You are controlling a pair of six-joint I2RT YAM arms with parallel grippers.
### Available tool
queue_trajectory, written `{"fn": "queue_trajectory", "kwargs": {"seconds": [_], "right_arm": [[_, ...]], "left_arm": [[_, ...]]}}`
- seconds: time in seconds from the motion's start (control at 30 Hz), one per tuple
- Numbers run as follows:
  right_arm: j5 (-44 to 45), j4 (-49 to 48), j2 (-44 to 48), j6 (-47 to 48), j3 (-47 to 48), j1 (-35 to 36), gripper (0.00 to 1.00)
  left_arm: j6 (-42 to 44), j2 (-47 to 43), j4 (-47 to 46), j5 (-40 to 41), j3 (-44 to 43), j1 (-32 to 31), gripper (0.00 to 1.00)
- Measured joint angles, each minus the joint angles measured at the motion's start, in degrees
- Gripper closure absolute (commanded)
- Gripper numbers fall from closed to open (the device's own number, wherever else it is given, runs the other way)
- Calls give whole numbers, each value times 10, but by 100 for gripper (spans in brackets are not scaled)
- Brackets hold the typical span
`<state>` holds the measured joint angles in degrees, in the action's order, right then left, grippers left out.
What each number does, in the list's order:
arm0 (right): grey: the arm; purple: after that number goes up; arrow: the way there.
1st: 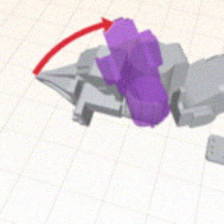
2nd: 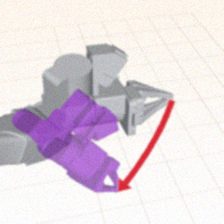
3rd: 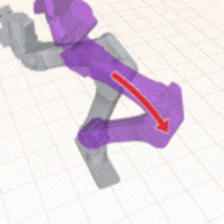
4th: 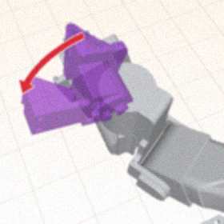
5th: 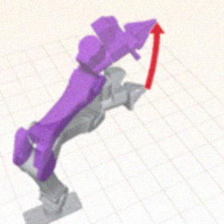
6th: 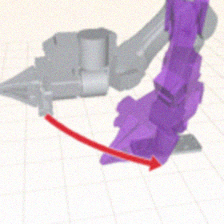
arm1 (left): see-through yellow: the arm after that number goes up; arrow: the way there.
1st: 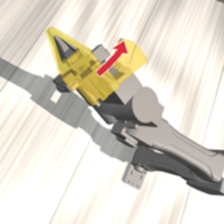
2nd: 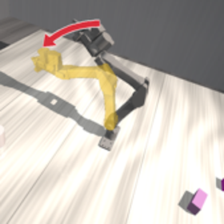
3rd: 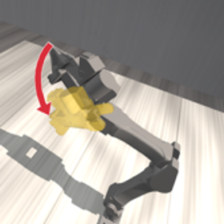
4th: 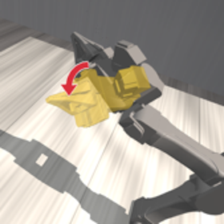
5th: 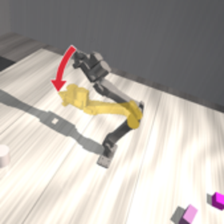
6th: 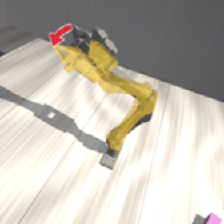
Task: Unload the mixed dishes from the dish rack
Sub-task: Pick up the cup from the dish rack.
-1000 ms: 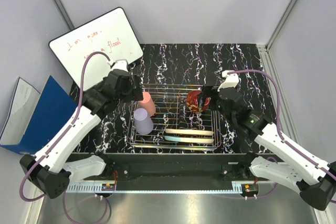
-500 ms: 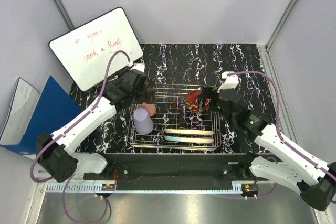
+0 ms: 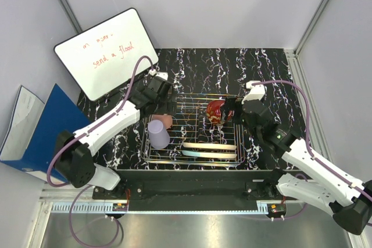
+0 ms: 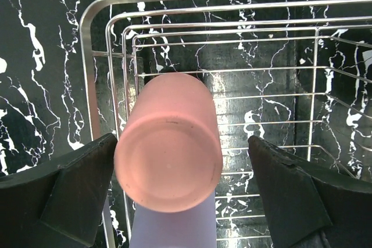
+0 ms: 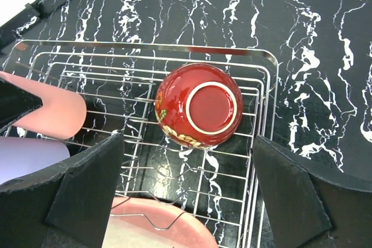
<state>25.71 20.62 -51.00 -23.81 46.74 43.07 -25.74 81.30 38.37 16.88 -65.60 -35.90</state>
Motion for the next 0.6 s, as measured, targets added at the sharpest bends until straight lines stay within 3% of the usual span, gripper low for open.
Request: {"fn": "queue_trajectory", "kwargs": {"seconds": [0.03, 0.2, 0.37, 0.4, 0.5, 0.6], "right_arm": [[2, 0, 0, 0, 0, 0, 0], [3, 0, 0, 0, -1, 0, 0], [4, 0, -1, -2, -5, 0, 0], [4, 0, -1, -2, -5, 0, 0], [7, 0, -1, -3, -5, 0, 0], [15, 0, -1, -3, -5, 0, 0]], "left_arm": [[0, 3, 0, 0, 0, 0, 7], [3, 3, -8, 1, 0, 0, 49], [8, -4, -8, 4, 0, 0, 69], [9, -9, -7, 6, 0, 0, 79], [12, -24, -5, 14, 0, 0, 87], [19, -37, 16, 25, -23, 0, 87]]}}
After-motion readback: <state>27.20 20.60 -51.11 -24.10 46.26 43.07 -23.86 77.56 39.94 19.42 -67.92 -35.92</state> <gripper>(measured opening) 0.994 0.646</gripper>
